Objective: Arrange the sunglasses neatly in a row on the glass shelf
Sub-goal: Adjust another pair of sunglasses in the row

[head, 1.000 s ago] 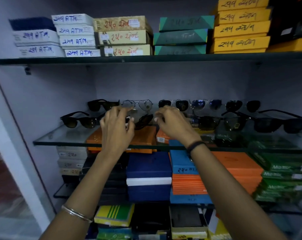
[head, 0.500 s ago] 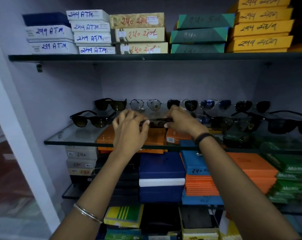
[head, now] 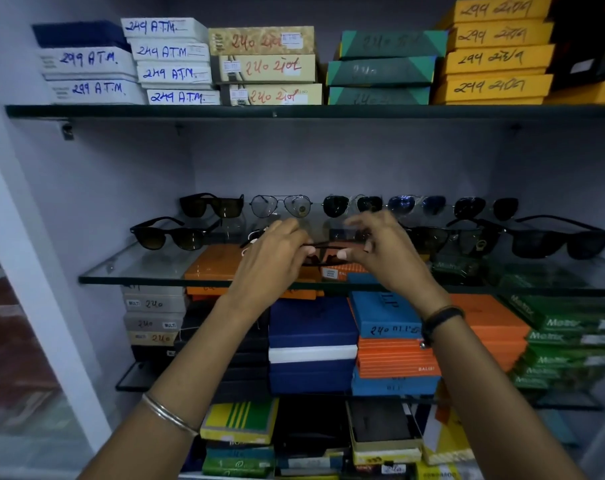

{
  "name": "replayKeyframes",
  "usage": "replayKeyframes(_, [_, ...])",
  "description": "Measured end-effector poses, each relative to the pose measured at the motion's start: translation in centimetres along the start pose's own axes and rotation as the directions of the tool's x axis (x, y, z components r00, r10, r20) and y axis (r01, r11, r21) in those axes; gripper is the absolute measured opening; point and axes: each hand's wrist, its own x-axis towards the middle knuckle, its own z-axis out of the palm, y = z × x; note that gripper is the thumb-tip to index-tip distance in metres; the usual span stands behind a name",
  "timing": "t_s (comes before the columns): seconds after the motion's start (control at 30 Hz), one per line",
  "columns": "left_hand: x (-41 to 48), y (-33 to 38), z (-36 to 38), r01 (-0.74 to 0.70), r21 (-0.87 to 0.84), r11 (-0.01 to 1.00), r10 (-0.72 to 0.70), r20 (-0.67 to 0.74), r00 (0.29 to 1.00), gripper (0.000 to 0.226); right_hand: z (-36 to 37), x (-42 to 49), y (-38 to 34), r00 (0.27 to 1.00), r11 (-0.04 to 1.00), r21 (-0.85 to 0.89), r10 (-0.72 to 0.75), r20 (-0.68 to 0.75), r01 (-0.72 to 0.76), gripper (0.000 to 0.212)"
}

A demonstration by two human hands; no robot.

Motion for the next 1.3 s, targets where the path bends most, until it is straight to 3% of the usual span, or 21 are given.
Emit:
replayKeyframes(0.07, [-0.1, 0.3, 0.2, 0.055, -0.098, 0.994, -0.061, -0.066, 0.996, 0.016, 0.0, -0.4, -0.1, 0.994, 0.995, 0.086, 0.058, -0.098, -0.05, 0.052])
replayKeyframes(0.13, [-0.1, 0.6, 0.0, 0.168, -0.25, 0.953, -0.212, -0.157, 0.965, 0.012, 0.1, -0.7, -0.3, 0.99, 0.993, 0.112, 0.058, -0.127, -0.044, 0.046])
replayKeyframes(0.2, [0.3, 0.9, -0.5, 0.297, -0.441, 0.847, -0.422, -0.219, 0.88, 0.008, 0.0, -1.1, -0.4, 0.994, 0.996, 0.083, -0.007, -0.107, 0.016, 0.032])
replayKeyframes(0.27, [0.6, 0.8, -0.8, 0.371, -0.591, 0.716, -0.57, -0.19, 0.799, 0.008, 0.1, -1.3, -0.6, 0.991, 0.996, 0.001, -0.09, -0.096, 0.09, 0.017])
replayKeyframes(0.33, [0.6, 0.5, -0.8, 0.398, -0.647, 0.65, -0.61, -0.133, 0.781, 0.01, 0.3, -1.3, -0.8, 0.984, 0.993, -0.022, -0.115, -0.133, 0.113, 0.009])
replayKeyframes(0.4, [0.4, 0.4, -0.7, 0.412, -0.682, 0.604, -0.618, -0.075, 0.783, 0.011, 0.4, -1.1, -0.9, 0.972, 0.995, 0.061, -0.061, -0.226, 0.077, 0.006])
replayKeyframes(0.47, [0.2, 0.5, -0.6, 0.424, -0.702, 0.572, -0.627, -0.041, 0.778, 0.011, 0.4, -1.0, -0.9, 0.948, 0.975, 0.221, 0.072, -0.309, -0.002, 0.005])
replayKeyframes(0.57, [0.1, 0.4, -0.6, 0.441, -0.704, 0.557, -0.639, -0.025, 0.768, 0.011, 0.5, -0.8, -0.7, 0.912, 0.898, 0.43, 0.249, -0.327, -0.091, 0.005])
replayKeyframes(0.67, [0.2, 0.2, -0.7, 0.435, -0.743, 0.509, -0.65, 0.0, 0.76, 0.01, 0.2, -1.1, -0.6, 0.931, 0.946, 0.322, 0.146, -0.335, -0.033, 0.024])
replayKeyframes(0.7, [0.4, 0.1, -0.7, 0.435, -0.741, 0.512, -0.651, -0.005, 0.759, 0.011, 0.0, -1.2, -0.4, 0.947, 0.971, 0.238, 0.051, -0.318, 0.027, 0.028])
replayKeyframes(0.8, [1.1, -0.3, -0.7, 0.45, -0.72, 0.529, -0.655, -0.008, 0.756, 0.014, -1.2, -1.6, 0.2, 0.965, 0.973, 0.049, -0.218, -0.147, 0.227, 0.011])
replayKeyframes(0.87, [1.8, -0.6, -0.6, 0.461, -0.737, 0.494, -0.669, 0.016, 0.743, 0.012, -2.0, -1.8, 1.0, 0.954, 0.954, -0.003, -0.3, -0.022, 0.3, 0.016])
replayKeyframes(0.97, [2.5, -0.6, -0.4, 0.445, -0.755, 0.481, -0.644, 0.039, 0.764, 0.017, -2.8, -1.7, 2.0, 0.948, 0.946, -0.076, -0.317, -0.004, 0.316, 0.02])
replayKeyframes(1.13, [3.1, 0.2, 0.7, 0.351, -0.731, 0.586, -0.46, 0.057, 0.886, 0.016, -3.4, -0.2, 3.0, 0.962, 0.958, -0.186, -0.242, -0.125, 0.216, 0.022])
replayKeyframes(1.3, [3.5, 0.2, 2.0, 0.374, -0.554, 0.744, -0.404, 0.073, 0.912, 0.019, -3.1, 1.0, 3.7, 0.971, 0.961, -0.237, -0.182, -0.155, 0.142, 0.023])
